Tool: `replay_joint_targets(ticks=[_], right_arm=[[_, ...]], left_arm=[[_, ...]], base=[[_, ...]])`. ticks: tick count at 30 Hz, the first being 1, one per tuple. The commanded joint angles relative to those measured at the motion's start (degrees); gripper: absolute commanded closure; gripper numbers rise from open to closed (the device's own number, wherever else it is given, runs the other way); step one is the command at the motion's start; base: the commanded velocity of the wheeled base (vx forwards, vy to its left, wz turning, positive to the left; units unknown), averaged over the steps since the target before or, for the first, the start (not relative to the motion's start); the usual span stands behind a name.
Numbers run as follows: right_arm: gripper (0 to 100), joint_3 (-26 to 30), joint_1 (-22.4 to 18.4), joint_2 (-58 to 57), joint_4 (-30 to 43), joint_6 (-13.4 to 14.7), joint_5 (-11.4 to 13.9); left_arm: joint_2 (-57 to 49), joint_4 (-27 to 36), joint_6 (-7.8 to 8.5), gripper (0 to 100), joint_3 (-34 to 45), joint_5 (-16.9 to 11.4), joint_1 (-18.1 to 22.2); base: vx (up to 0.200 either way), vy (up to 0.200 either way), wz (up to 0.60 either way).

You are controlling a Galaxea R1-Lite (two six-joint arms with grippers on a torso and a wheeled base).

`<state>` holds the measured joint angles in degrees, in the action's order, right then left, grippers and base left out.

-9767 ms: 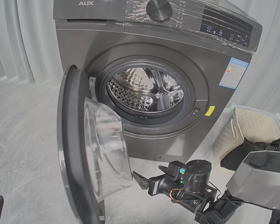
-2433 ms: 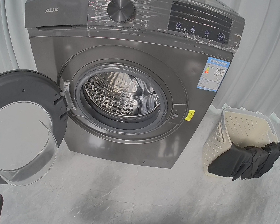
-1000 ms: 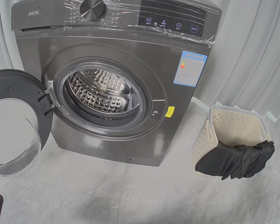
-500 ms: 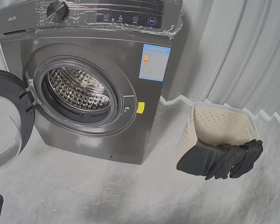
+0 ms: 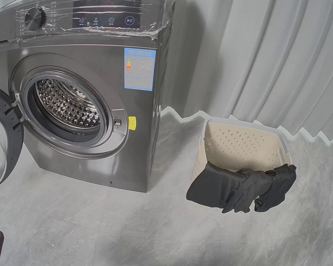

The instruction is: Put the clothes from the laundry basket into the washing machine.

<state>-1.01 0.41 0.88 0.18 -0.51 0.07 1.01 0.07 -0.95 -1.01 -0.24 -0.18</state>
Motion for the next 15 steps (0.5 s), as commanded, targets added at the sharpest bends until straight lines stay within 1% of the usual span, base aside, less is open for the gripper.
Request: replay_joint_targets(ticks=[1, 5, 15], right_arm=[[0, 1.0, 0.0, -0.9, 0.0, 0.0, 0.0], [0, 1.0, 0.0, -0.9, 0.0, 0.0, 0.0], [0, 1.0, 0.0, -0.9, 0.0, 0.0, 0.0]], left_arm=[[-1.0, 0.0, -0.02, 0, 0.9, 0.0, 0.0], [-1.0, 0.0, -0.02, 0, 0.9, 0.0, 0.0], [-1.0, 0.0, -0.28, 0, 0.9, -0.2, 0.0]], base=[[0.0, -0.2, 0.0], [0.0, -0.2, 0.0], [0.0, 0.0, 0.0]])
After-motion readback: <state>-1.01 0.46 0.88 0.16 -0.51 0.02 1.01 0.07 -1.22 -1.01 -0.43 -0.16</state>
